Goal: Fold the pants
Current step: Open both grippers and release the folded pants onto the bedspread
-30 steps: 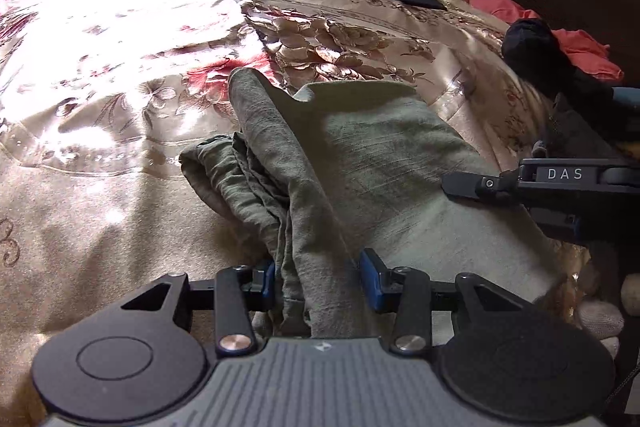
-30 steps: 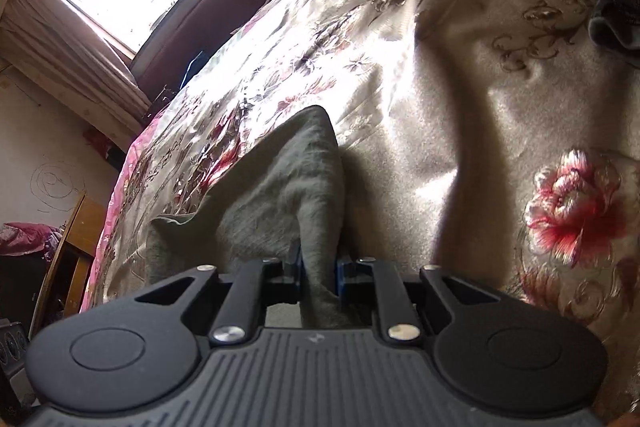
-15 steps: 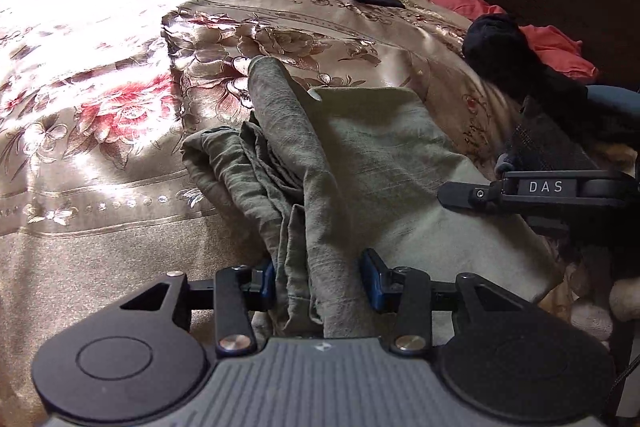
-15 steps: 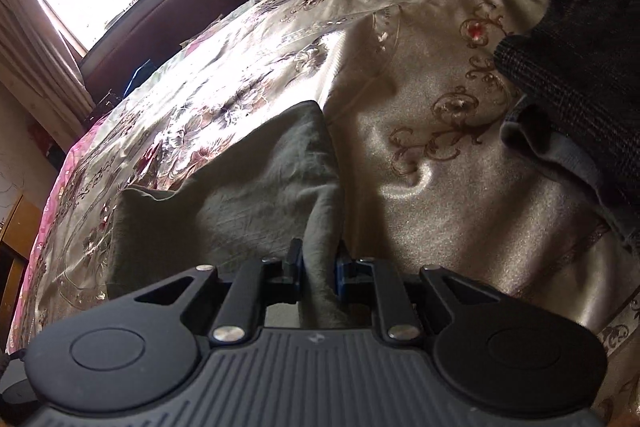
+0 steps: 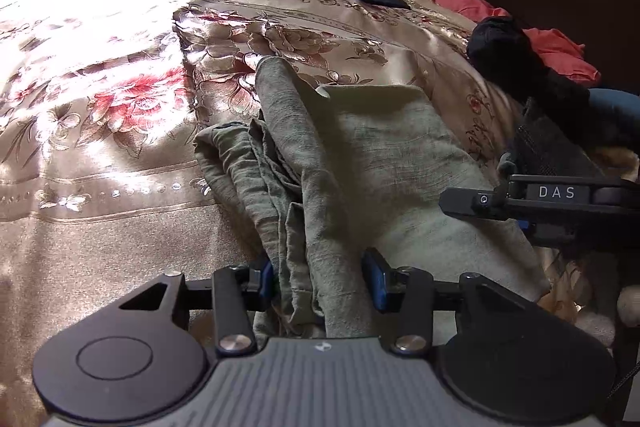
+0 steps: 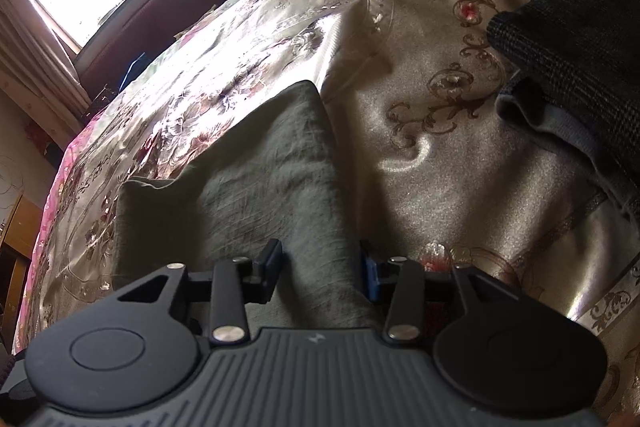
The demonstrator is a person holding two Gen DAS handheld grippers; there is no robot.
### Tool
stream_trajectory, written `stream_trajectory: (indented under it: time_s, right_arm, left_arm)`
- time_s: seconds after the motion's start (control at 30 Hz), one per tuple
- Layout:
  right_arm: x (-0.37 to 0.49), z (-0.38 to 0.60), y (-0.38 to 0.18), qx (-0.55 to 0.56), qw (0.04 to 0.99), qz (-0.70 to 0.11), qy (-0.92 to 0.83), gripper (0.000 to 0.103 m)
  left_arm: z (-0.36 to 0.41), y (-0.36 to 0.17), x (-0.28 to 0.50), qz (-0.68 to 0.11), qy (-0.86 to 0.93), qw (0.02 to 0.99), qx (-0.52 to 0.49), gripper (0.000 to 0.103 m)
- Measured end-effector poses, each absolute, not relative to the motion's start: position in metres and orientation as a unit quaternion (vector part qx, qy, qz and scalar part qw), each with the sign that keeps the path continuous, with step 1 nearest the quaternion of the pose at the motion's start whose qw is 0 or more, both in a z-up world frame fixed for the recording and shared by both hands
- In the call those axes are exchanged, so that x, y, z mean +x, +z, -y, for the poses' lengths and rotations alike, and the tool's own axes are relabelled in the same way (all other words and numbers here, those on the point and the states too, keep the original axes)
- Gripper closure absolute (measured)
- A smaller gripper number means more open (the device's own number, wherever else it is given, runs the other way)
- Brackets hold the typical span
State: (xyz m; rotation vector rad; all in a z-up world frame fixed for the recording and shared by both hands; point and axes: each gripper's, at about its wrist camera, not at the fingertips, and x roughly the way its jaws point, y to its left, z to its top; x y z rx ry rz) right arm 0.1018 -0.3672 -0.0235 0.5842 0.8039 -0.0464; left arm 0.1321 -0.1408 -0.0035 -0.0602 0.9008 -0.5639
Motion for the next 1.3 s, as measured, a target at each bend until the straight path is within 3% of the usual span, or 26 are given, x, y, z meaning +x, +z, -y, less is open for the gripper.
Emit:
stream_trajectory:
  time_s: [0.13,0.57,0.8,0.93,1.17,1.3]
  right_arm:
    - [0.104,0.363,-0.018,0.224,0.89,-0.394,-0.054,0.069]
    - [0.049,0.32,0.034,0.144,0.928,-0.332,-0.089,0.065]
    - [0.013,0.278,0.021,0.193,0.919,-0.338,-0.058,0.065]
    - [0.003,0.271,0.013,0.227,0.907,-0.351,-0.059,0.064]
    - [-0.014,0.255,0.02,0.191,0.914,-0.352,-0.07,0.064]
    - [-0.026,0.256,0.02,0.188,0.915,-0.348,-0.079,0.064]
  left_arm:
    - [0.143,-0.001,0.129,-0.43,-0.267,0.862,-0.01,0.046]
    - [0.126,0.013,0.104,-0.413,-0.249,0.876,0.001,0.045]
    - [0.11,0.019,0.075,-0.406,-0.232,0.884,0.014,0.03]
    - [0.103,0.019,0.06,-0.407,-0.226,0.885,0.016,0.029]
    - [0.102,0.014,0.039,-0.412,-0.214,0.885,0.026,0.026]
    - [0.101,0.014,0.027,-0.405,-0.214,0.889,0.025,0.019]
